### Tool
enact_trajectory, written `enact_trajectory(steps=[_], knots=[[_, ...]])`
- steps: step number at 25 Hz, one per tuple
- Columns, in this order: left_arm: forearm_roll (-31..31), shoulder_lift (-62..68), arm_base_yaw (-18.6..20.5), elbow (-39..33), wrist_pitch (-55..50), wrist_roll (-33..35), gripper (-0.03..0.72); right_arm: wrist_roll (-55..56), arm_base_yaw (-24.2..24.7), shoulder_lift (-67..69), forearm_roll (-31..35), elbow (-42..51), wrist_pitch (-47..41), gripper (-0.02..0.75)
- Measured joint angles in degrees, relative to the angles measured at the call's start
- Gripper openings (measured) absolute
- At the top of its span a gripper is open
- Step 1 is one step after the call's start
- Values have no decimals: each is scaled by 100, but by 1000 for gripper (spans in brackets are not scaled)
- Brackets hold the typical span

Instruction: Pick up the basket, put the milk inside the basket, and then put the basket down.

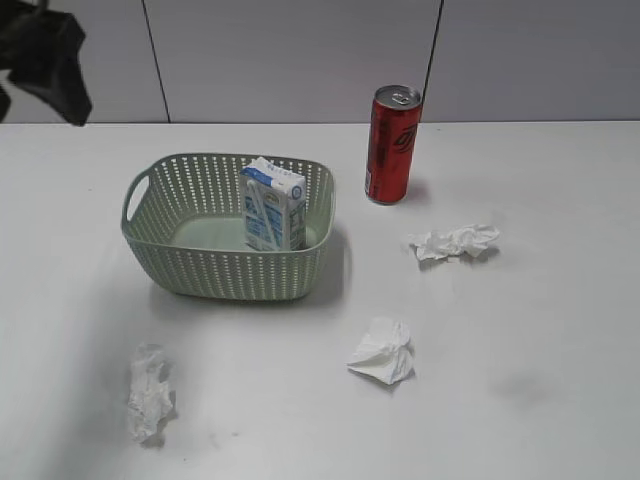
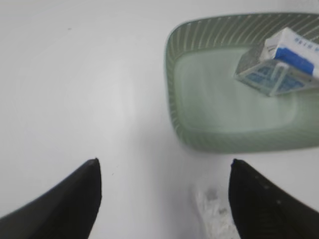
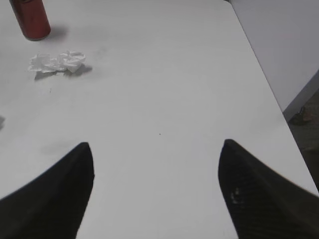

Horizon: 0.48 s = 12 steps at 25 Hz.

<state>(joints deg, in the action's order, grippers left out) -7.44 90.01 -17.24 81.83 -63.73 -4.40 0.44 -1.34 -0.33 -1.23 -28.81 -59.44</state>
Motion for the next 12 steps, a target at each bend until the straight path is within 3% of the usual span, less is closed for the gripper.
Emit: enact_trajectory(steps=[12], knots=[[397, -3090, 0, -3436, 10, 136, 582, 0, 0, 0, 0, 0, 0, 589]])
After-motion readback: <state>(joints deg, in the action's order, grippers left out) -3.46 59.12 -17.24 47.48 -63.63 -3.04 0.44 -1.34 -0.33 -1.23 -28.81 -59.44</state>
